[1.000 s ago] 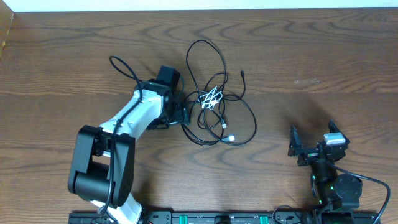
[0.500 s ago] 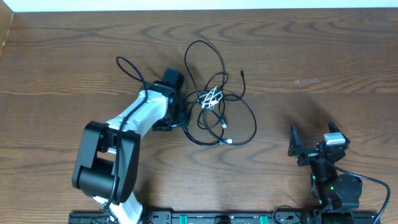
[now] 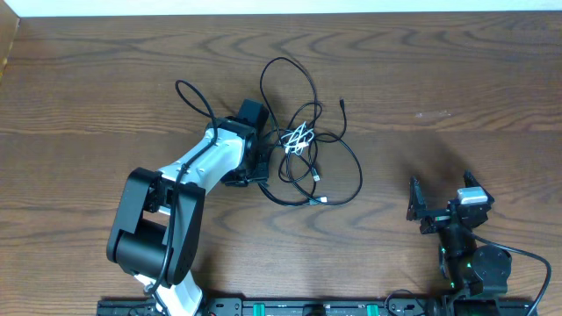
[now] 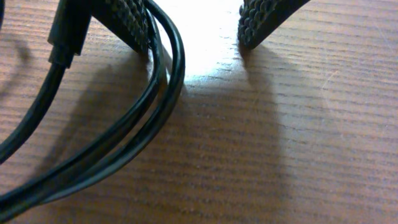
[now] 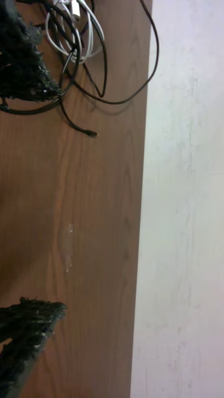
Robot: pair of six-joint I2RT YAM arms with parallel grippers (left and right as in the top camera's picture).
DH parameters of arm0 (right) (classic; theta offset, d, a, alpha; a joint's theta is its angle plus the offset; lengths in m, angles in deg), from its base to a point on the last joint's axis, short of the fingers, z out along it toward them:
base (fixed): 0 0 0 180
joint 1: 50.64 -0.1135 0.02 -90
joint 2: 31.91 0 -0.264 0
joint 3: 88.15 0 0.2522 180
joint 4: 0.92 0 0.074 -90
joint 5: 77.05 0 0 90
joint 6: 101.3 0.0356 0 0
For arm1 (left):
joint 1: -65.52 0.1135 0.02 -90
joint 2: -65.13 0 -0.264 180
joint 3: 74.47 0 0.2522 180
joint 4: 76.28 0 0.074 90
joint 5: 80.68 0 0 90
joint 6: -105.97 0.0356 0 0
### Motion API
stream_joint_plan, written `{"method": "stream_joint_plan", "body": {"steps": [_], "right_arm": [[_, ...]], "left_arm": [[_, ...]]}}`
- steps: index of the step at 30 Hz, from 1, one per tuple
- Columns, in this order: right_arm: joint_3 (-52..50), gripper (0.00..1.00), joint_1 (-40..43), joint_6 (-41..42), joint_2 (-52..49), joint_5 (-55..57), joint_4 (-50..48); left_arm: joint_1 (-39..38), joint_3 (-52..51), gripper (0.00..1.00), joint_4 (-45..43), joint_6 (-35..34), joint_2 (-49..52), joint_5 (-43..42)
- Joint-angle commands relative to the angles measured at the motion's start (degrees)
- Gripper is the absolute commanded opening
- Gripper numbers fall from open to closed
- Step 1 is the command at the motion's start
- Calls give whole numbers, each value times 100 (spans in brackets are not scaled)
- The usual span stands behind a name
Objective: Untangle cables
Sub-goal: 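Move the left gripper over the left side of the cable bundle, then grasp a black cable with the left gripper and pull it leftward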
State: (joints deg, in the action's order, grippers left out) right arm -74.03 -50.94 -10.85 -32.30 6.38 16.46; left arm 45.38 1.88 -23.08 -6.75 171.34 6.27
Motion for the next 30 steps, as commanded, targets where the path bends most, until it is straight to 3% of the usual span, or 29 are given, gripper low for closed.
{"method": "stream_joint_plan", "body": {"steps": [1, 4, 11, 14, 30], "right_arm": [[-4, 99, -13, 59, 0, 22, 26], [-4, 99, -13, 59, 0, 24, 26], [-4, 99, -13, 59, 0, 22, 26], [-4, 99, -13, 59, 0, 24, 24], [-4, 99, -13, 59, 0, 22, 26]], "left_arm": [[-4, -59, 47, 76, -31, 116, 70], [-4, -48, 45, 76, -28, 114, -85], [-4, -20, 19, 74, -24, 103, -457], [-4, -13, 12, 74, 15, 79, -553], [-4, 35, 8, 72, 57, -452, -551]]}}
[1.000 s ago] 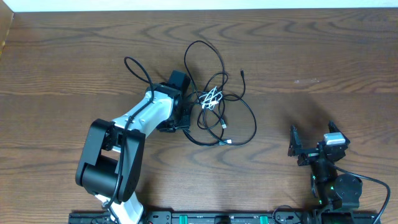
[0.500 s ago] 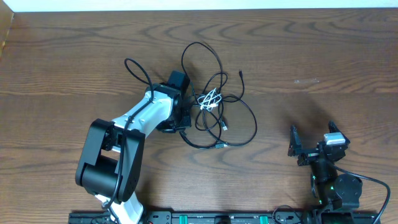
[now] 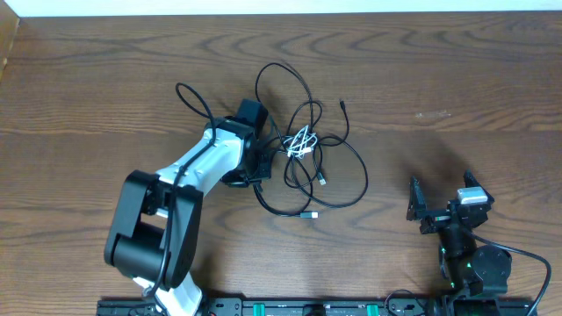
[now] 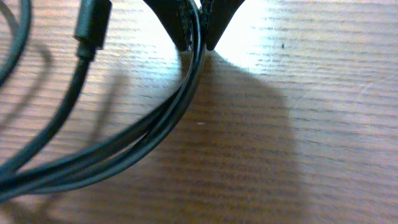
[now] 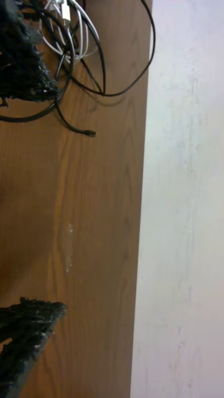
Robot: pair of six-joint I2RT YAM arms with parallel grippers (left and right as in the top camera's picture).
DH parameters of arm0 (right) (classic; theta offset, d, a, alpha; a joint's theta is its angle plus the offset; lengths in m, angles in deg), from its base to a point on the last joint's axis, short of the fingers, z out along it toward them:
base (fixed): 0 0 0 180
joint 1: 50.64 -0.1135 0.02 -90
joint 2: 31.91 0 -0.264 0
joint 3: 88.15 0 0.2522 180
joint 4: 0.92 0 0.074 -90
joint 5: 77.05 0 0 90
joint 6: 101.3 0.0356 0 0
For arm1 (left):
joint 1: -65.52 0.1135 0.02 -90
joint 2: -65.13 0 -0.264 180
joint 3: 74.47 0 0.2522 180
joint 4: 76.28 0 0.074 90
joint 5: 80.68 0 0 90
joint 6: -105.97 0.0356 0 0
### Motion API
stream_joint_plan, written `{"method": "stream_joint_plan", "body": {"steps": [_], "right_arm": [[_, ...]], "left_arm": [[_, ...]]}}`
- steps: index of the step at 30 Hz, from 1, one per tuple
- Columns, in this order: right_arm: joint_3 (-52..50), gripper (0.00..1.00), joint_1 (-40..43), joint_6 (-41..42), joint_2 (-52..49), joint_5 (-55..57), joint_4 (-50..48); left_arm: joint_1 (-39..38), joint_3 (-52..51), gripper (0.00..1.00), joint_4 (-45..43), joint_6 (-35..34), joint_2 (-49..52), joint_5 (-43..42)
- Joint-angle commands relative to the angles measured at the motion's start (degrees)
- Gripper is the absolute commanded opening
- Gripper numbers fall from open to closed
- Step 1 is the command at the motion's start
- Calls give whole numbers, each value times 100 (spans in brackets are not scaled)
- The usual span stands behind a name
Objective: Untangle cables
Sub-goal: 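Grasp a black cable with the left gripper and pull it leftward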
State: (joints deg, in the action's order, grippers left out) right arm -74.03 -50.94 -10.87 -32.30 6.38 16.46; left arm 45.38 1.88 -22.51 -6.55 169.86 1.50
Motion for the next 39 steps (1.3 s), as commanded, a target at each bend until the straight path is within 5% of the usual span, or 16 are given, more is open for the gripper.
{"method": "stream_joint_plan", "body": {"steps": [1, 21, 39], "right_arm": [[-4, 99, -13, 61, 0, 22, 26], [-4, 99, -13, 61, 0, 22, 26], [-4, 99, -13, 61, 0, 22, 26]], "left_arm": [[-4, 37, 8, 17, 37, -358, -74], [170, 114, 8, -404, 37, -2114, -52], [1670, 662, 8, -667, 39, -4710, -48]]}}
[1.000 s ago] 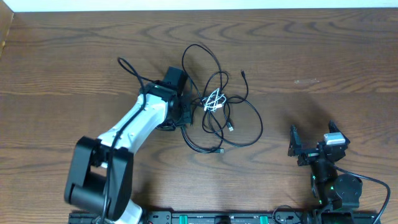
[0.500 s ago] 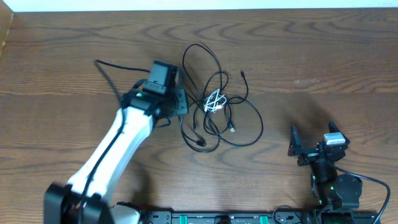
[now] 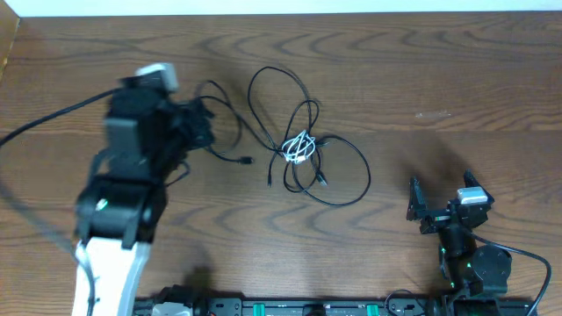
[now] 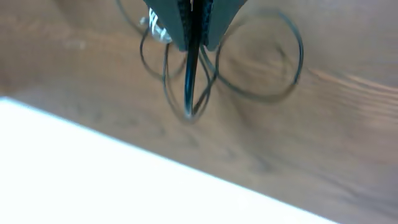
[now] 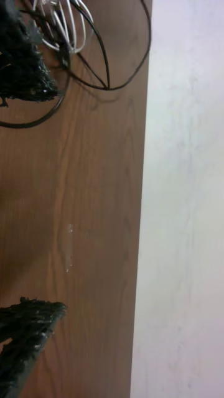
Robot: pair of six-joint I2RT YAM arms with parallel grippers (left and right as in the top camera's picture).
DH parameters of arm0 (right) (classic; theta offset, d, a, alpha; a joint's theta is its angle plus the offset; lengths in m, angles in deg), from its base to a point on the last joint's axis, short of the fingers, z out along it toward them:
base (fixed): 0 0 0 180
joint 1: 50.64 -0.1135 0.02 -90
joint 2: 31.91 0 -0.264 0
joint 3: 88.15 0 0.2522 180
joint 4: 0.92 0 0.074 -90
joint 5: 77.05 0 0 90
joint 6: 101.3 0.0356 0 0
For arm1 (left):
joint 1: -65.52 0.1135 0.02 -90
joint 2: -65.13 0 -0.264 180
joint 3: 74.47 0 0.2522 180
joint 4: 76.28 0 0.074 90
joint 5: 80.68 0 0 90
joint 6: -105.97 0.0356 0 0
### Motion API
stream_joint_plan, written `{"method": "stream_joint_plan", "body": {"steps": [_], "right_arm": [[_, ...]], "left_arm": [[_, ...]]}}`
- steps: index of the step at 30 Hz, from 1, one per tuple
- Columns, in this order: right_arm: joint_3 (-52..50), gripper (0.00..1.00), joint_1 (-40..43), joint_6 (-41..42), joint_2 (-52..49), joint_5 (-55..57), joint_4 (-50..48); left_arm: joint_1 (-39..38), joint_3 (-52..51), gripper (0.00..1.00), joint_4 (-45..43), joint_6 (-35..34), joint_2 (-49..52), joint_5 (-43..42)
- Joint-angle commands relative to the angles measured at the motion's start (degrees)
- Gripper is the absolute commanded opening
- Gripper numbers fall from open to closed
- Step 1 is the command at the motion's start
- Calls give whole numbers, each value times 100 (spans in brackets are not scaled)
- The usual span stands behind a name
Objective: Untangle cables
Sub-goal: 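Grasp a black cable with the left gripper and pull it leftward, then move the left gripper back to the bundle center and grasp the knot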
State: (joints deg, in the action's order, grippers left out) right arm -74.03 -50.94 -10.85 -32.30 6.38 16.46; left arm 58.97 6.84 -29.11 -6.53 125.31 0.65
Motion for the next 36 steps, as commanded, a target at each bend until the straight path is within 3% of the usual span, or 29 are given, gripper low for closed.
{"method": "stream_joint_plan", "body": {"steps": [1, 17, 28, 36], "right_arm": [[-4, 99, -13, 59, 0, 24, 26], [-4, 99, -13, 59, 0, 22, 26], [-4, 99, -13, 59, 0, 22, 24], [-4, 99, -13, 59, 0, 22, 26]], "left_arm": [[479, 166, 8, -7, 37, -363, 35], [1541, 170, 8, -9, 35, -603, 87], [1617, 170, 8, 48, 96, 271, 1211], [1611, 168, 8, 195, 79, 1001, 927]]}}
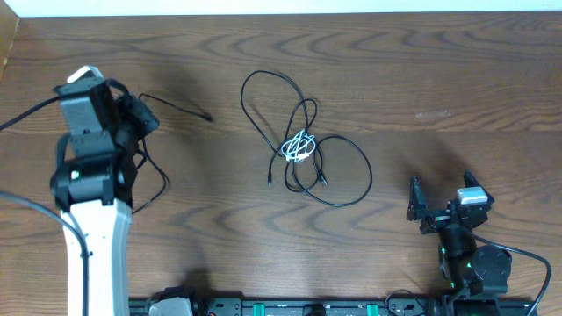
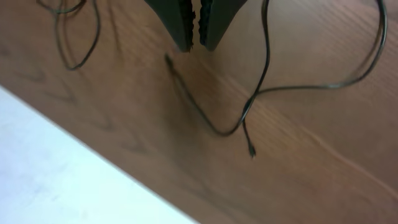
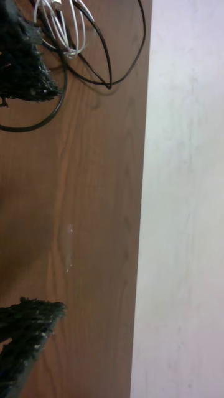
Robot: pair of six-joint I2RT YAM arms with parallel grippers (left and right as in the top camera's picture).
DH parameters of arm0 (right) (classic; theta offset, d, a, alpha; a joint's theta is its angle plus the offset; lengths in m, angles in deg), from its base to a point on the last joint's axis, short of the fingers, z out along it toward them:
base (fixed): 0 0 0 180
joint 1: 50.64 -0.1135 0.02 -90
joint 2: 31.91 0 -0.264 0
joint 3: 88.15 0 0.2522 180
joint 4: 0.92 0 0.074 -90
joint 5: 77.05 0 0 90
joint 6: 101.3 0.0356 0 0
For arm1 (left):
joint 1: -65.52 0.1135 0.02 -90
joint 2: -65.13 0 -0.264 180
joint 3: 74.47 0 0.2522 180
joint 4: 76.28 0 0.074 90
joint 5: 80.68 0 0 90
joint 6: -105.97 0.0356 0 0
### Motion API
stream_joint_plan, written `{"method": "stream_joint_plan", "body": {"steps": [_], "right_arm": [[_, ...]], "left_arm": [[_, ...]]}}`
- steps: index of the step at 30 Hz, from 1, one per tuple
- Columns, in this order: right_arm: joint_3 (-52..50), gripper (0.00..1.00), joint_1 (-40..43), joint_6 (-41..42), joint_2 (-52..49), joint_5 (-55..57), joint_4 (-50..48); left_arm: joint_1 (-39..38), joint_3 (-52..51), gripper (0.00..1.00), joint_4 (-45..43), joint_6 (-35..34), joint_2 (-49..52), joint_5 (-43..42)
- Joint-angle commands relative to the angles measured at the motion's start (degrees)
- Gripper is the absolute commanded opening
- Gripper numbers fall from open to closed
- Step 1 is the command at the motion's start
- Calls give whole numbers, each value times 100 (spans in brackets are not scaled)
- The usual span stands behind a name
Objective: Untangle cables
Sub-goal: 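Move the left gripper back to the bundle center and grasp the knot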
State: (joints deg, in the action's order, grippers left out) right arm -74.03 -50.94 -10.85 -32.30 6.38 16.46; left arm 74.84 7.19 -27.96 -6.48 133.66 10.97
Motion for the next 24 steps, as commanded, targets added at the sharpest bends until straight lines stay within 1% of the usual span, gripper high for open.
{"method": "stream_joint_plan", "body": {"steps": [1, 6, 11, 14, 16, 17, 19, 22, 23, 24], "right_arm": [[-4, 99, -13, 59, 0, 22, 26], [-4, 99, -13, 59, 0, 22, 26], [-4, 99, -13, 59, 0, 24, 24], [-4, 99, -13, 59, 0, 24, 26], [-4, 99, -13, 59, 0, 22, 26], [-4, 99, -13, 59, 0, 24, 26], [-4, 99, -13, 59, 0, 22, 24], [-4, 99, -13, 59, 0, 22, 24], [-4, 99, -13, 59, 0, 22, 26], [-4, 99, -13, 59, 0, 24, 26]], "left_arm": [[24, 133, 8, 114, 74, 208, -151], [20, 133, 8, 293, 74, 424, -461], [-33, 118, 8, 511, 83, 741, -1117], [-240, 111, 9, 610, 269, 964, -1176], [-459, 107, 17, 645, 452, 1091, -1178], [-741, 107, 31, 664, 664, 1209, -1178], [-1073, 107, 49, 675, 942, 1331, -1176], [-1552, 107, 70, 673, 1340, 1493, -1169], [-1672, 107, 79, 675, 1410, 1537, -1169], [-1816, 107, 85, 675, 1458, 1589, -1169]]}}
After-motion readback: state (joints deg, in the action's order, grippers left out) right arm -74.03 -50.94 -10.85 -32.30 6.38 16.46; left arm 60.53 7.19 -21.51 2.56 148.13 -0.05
